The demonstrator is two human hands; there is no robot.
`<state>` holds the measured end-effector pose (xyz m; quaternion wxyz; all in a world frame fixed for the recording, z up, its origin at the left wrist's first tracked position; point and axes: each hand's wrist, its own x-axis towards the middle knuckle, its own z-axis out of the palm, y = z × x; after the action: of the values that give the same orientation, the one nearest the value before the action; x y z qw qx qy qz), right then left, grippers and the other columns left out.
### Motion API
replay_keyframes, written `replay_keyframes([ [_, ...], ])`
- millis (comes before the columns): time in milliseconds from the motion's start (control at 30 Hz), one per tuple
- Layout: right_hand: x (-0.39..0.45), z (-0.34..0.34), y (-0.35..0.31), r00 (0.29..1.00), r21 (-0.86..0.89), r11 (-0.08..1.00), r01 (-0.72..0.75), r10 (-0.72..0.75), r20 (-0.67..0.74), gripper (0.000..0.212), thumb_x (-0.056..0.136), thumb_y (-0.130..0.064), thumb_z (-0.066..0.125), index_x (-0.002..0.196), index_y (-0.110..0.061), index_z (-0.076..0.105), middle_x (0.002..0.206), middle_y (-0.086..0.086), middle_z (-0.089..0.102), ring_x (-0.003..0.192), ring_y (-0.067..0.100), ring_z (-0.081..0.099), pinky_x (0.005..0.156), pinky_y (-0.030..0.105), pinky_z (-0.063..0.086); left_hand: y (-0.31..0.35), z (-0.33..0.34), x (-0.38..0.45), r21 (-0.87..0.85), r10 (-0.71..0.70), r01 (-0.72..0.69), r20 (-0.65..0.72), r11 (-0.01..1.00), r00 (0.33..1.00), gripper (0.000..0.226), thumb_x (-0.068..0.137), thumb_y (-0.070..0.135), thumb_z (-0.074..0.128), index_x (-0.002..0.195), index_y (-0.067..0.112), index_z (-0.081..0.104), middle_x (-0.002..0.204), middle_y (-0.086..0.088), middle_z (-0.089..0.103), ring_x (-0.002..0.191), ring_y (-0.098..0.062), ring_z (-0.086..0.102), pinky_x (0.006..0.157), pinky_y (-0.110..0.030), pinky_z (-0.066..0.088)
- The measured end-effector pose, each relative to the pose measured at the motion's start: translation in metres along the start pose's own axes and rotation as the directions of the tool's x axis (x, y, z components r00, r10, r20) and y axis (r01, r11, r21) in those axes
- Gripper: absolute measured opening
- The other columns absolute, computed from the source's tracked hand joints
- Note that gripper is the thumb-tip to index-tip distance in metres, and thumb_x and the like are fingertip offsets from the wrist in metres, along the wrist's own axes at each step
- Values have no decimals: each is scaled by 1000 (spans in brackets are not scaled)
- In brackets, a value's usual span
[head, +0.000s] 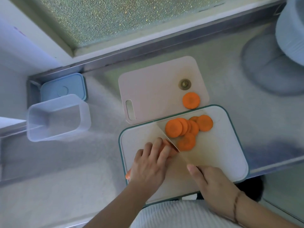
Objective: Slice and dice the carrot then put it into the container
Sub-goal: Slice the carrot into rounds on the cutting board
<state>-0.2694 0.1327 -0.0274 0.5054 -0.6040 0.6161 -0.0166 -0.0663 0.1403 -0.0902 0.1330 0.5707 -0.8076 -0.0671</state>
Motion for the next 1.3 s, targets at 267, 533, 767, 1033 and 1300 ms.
replay_keyframes([
  [267,-31,-10,-24,997,49,999,19,-15,-78,103,58,-100,7,67,-13,61,68,-8,65,64,6,56,66,24,41,-3,1,0,-29,3,-4,-25,1000,1000,25,102,30,47,121,14,49,126,-13,54,88,-34,60,62,-44,53],
  [533,-35,-7,-24,996,16,1000,-6,7,-87,95,58,-99,3,61,-19,53,69,-3,66,60,9,59,63,29,45,-4,2,0,-38,3,-4,-6,999,1000,26,103,31,45,121,13,49,123,-15,61,88,-34,60,63,-44,54],
  [767,-33,-6,-22,997,20,1000,-9,10,-73,103,52,-101,-3,62,-17,55,62,-3,63,62,11,58,66,30,47,-3,2,0,-29,6,-7,-10,1000,1000,29,102,31,45,125,14,48,128,-11,52,89,-32,59,62,-44,54],
  [1033,6,1,-45,998,-9,999,34,-35,-49,71,76,-73,12,61,-16,51,54,2,52,57,13,52,62,27,39,-6,4,2,-13,9,-9,19,1000,1000,32,100,30,44,127,14,48,134,-9,48,89,-31,61,59,-42,53],
  [1300,-30,-1,-14,999,13,999,-45,45,19,90,68,-87,9,66,-11,58,66,8,65,68,13,60,73,31,47,-6,2,2,-13,25,-24,19,1000,1000,28,103,30,40,125,14,49,132,-10,52,82,-29,59,54,-40,51],
])
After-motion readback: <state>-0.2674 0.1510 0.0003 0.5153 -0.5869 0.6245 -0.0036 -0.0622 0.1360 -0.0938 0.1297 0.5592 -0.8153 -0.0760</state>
